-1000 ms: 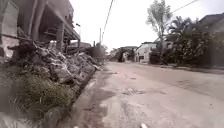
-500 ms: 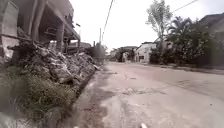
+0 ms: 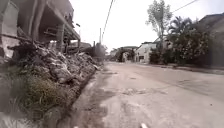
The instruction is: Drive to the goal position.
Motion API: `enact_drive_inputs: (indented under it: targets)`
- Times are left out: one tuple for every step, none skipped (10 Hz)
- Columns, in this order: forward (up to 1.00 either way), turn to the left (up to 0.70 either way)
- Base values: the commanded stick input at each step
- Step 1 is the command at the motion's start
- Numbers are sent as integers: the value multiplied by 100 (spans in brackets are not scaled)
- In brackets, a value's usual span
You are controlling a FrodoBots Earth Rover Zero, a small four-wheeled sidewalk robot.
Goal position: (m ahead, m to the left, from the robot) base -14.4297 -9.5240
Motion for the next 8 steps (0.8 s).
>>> enact_drive_inputs:
  targets:
    - [4, 0]
    - [4, 0]
    - [5, 0]
    - [5, 0]
    - [4, 0]
    - [4, 0]
    - [5, 0]
    - [4, 0]
